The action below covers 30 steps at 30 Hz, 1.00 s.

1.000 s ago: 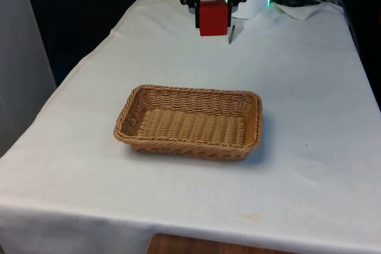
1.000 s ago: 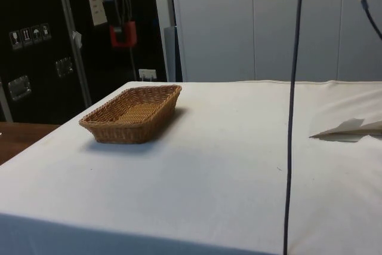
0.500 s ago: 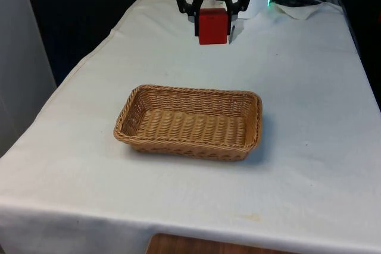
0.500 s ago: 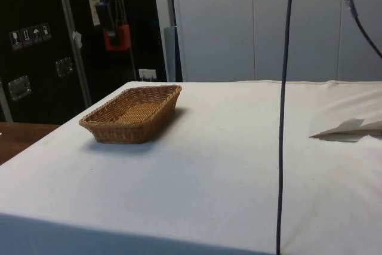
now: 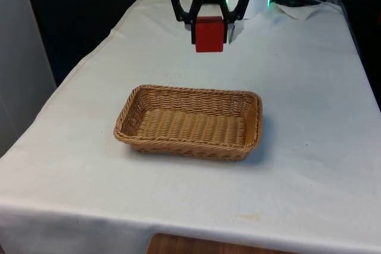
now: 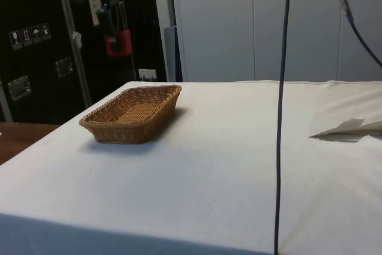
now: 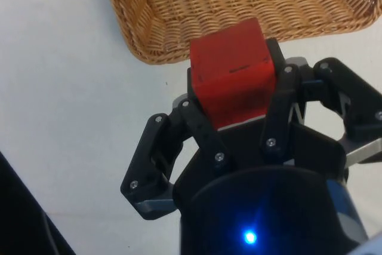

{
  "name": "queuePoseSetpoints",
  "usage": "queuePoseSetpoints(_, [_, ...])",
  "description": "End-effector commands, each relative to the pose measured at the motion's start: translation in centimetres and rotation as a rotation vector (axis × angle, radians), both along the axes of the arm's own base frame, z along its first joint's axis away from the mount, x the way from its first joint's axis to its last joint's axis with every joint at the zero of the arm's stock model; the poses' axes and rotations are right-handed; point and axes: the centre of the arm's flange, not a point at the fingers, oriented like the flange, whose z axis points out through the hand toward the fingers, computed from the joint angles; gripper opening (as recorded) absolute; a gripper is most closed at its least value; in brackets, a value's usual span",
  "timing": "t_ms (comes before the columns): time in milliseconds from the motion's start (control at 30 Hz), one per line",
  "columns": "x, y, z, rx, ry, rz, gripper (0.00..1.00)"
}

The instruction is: Pick up the cube and place it into the basket.

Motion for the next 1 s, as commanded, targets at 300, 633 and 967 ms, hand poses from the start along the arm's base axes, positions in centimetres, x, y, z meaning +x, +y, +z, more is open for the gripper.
queuePoseSetpoints(300, [0.6, 0.2, -1.9, -0.003, -0.001, -0.01, 0.01])
queuePoseSetpoints(633, [1.0, 0.6, -4.2, -0.011, -0.002, -0.02, 0.01])
queuePoseSetpoints(967, [1.2, 0.9, -6.4, -0.018, 0.0, -0.035, 0.01])
